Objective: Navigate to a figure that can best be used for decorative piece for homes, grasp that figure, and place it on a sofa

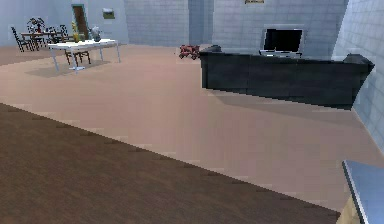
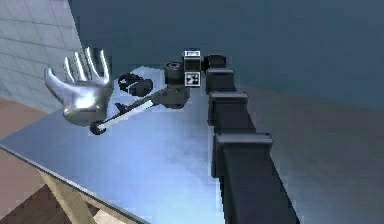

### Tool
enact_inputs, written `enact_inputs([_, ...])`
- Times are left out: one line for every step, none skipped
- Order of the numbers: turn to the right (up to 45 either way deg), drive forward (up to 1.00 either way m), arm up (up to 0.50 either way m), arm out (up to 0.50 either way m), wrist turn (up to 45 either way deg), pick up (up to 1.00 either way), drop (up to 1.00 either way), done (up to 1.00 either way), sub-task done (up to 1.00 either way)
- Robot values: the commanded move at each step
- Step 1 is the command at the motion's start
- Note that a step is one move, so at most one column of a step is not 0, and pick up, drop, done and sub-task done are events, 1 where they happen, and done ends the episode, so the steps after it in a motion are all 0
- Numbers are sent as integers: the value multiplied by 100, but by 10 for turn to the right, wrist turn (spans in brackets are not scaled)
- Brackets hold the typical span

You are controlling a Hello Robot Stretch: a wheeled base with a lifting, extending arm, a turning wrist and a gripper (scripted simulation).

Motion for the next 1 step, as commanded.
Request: enact_inputs([0,0,0,0,-450,0,0,0,0])
